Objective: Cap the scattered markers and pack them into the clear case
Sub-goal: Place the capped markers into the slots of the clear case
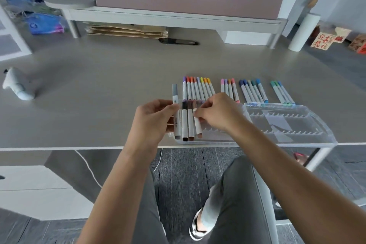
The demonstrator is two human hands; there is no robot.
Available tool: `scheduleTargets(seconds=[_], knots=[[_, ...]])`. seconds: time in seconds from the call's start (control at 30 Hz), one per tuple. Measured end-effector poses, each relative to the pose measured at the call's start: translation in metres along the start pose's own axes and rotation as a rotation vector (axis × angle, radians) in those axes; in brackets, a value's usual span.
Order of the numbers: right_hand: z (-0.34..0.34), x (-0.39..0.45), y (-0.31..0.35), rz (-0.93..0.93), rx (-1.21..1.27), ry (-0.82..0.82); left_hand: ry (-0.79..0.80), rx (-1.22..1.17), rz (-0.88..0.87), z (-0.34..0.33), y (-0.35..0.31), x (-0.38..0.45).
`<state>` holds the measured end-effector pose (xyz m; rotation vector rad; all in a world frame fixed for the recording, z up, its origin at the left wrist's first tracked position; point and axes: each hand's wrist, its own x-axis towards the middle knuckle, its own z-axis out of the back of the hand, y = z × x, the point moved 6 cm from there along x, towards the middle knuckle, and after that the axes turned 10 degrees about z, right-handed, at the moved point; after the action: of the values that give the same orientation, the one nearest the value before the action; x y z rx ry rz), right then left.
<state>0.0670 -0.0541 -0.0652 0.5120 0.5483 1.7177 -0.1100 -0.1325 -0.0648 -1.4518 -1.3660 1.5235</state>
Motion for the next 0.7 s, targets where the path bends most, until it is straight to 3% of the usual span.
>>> scheduleTargets(seconds=[0.7], knots=[[-0.001, -0.009, -0.005, 0.073, -0.026, -0.012, 0.016, 0.082, -0.04, -0.013, 0.0, 0.006]])
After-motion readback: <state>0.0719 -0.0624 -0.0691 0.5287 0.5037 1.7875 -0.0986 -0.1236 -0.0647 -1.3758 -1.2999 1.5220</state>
